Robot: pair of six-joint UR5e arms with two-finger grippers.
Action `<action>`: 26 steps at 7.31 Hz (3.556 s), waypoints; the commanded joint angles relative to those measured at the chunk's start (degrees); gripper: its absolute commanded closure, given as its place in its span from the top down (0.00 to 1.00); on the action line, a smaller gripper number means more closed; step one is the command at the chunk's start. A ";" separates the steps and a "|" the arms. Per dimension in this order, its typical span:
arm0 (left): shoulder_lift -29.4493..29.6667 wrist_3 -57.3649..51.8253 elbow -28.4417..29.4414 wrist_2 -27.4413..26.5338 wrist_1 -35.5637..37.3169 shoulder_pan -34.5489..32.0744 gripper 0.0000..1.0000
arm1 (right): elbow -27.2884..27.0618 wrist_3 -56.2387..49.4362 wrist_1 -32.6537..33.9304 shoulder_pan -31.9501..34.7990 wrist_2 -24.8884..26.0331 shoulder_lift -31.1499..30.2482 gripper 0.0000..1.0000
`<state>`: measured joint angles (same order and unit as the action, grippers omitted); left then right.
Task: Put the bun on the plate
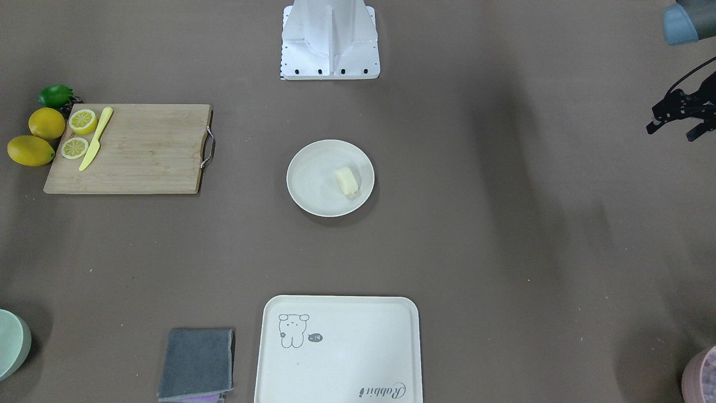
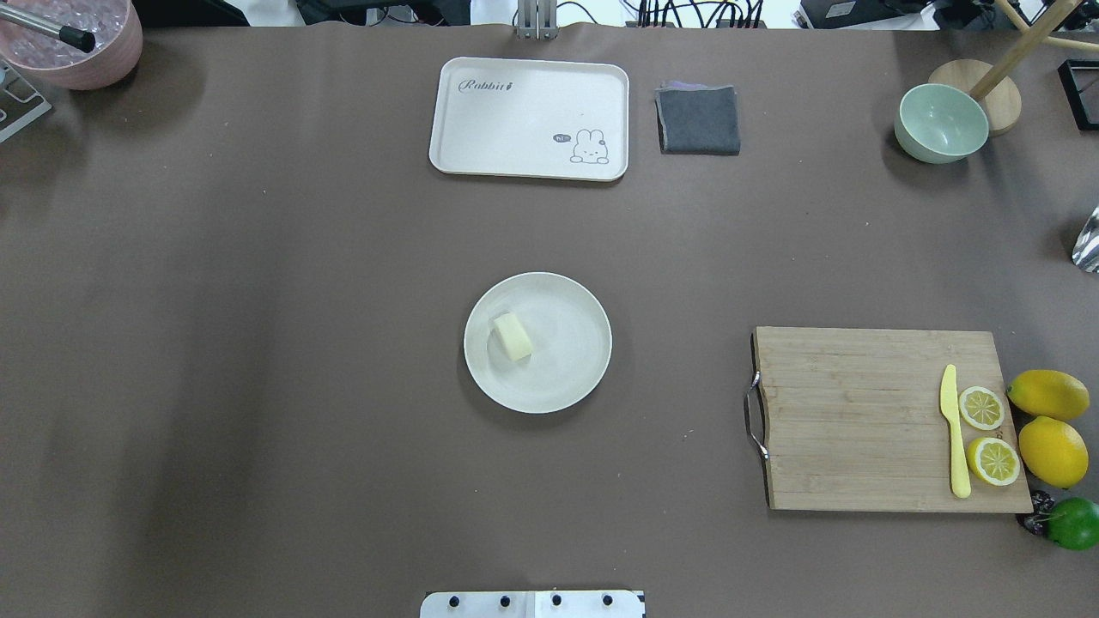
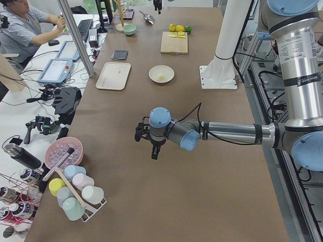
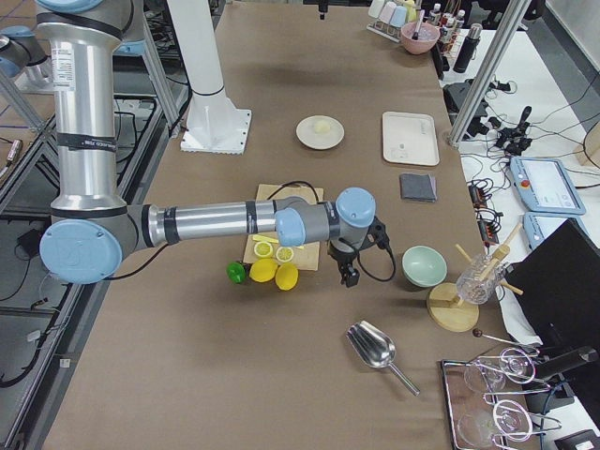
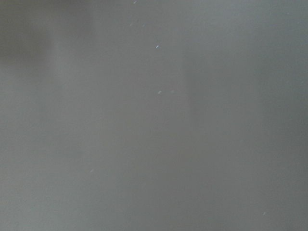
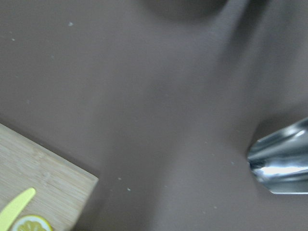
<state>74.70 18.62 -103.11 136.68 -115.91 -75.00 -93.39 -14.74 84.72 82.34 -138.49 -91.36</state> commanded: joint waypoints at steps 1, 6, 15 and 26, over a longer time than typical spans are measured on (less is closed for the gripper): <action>-3.24 -1.04 -0.25 0.16 -0.45 -1.11 0.97 | 4.97 -7.84 -0.26 5.11 -0.38 -0.66 1.00; -1.67 -1.13 -5.77 4.74 12.33 -2.96 0.97 | 4.18 -7.67 -0.61 5.81 6.56 -2.33 1.00; 19.67 -10.27 1.16 4.82 39.16 -12.10 0.97 | 0.23 -4.42 -0.26 4.67 6.47 -1.55 1.00; 7.65 -10.18 -0.15 0.88 21.34 -12.01 0.98 | 0.32 -3.62 2.12 6.60 1.81 -1.72 1.00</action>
<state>82.67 8.39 -102.90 139.68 -94.55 -87.05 -92.86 -18.48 86.29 88.22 -136.51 -93.20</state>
